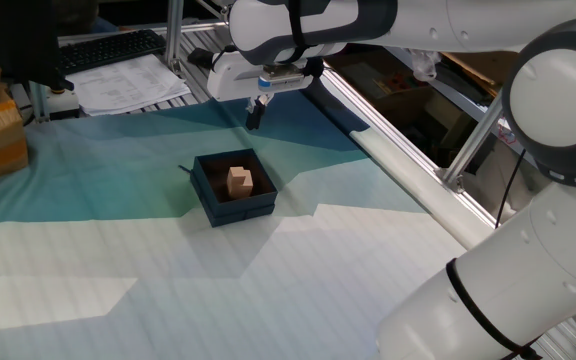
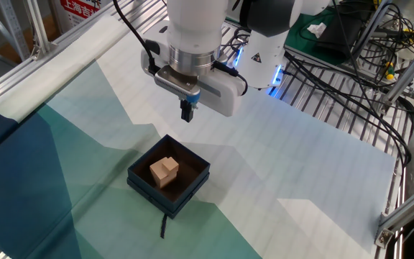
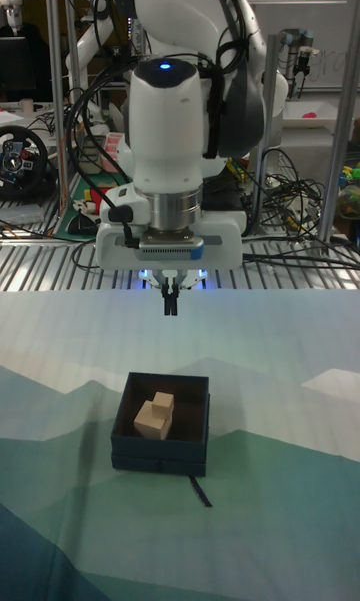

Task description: Take everything out of the gift box

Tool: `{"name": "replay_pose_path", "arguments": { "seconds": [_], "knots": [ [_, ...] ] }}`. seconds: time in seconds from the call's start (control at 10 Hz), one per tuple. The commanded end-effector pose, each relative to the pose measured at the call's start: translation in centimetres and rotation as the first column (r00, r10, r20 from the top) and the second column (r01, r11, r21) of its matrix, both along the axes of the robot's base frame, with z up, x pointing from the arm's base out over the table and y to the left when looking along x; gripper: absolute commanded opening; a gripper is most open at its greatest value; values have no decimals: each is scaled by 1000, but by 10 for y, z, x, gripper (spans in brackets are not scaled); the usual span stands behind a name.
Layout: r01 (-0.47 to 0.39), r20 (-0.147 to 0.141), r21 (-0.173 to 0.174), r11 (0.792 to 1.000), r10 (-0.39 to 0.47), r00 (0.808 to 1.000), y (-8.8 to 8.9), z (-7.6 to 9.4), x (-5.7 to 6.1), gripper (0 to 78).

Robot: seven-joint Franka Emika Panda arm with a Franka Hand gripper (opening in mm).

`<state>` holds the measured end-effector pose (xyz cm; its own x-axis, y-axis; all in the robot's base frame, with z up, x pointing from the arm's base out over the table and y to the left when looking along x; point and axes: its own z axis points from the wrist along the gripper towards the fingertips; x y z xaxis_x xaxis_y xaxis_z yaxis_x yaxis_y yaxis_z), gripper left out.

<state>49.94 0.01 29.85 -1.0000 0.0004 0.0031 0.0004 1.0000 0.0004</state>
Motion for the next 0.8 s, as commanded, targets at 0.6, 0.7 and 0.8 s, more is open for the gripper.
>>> {"name": "replay_pose_path", "arguments": {
  "seconds": [0.6,0.7,0.8],
  "knots": [
    [126,-40,-37,991,-127,991,0,0,1,0],
    [124,-40,-39,991,-126,991,0,0,1,0],
    [124,-42,-39,992,-125,991,0,0,1,0]
  ]
}}
